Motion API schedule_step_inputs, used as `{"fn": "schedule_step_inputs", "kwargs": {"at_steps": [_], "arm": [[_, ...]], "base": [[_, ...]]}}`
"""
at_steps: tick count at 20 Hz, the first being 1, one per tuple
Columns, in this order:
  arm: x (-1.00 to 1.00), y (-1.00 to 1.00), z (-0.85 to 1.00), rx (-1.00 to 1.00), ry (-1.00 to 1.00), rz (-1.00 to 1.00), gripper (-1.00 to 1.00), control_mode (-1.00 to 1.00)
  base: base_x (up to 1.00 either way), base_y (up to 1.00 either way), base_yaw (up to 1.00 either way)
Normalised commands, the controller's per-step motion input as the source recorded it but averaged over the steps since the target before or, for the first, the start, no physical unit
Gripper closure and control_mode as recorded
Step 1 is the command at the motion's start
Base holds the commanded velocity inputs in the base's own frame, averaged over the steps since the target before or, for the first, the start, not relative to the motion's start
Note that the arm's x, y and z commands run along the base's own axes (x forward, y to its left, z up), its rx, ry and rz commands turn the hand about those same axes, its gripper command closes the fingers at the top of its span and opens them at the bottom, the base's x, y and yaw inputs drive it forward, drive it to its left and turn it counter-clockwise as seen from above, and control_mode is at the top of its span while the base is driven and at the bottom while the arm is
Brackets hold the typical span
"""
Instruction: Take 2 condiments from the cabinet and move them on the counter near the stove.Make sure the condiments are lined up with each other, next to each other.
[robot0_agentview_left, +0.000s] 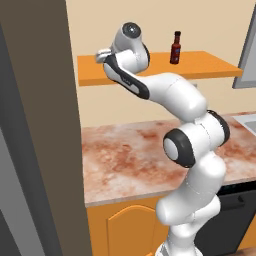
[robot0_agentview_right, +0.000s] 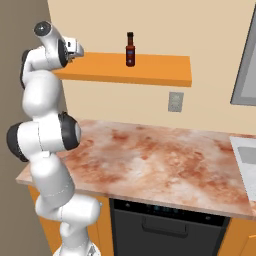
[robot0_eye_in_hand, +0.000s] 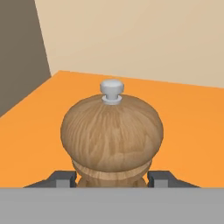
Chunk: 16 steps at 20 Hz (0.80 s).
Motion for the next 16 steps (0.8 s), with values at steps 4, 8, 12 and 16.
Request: {"fn": "schedule_step_inputs", "kwargs": {"at_steps": [4,8,12,16], "arm": [[-0.91,-0.48,0.18,0.0,-0.22,0.06,1.0,-1.0],[-1.0,-0.61,0.27,0.0,-0.32,0.03,1.0,-1.0],[-1.0,-0.65,0.5,0.0,-0.12,0.0,1.0,-1.0],[-1.0,-0.49,0.54,0.0,0.0,0.0,1.0,-1.0]], "base": [[0.0,0.0,0.0],[0.0,0.0,0.0],[0.0,0.0,0.0],[0.0,0.0,0.0]]}}
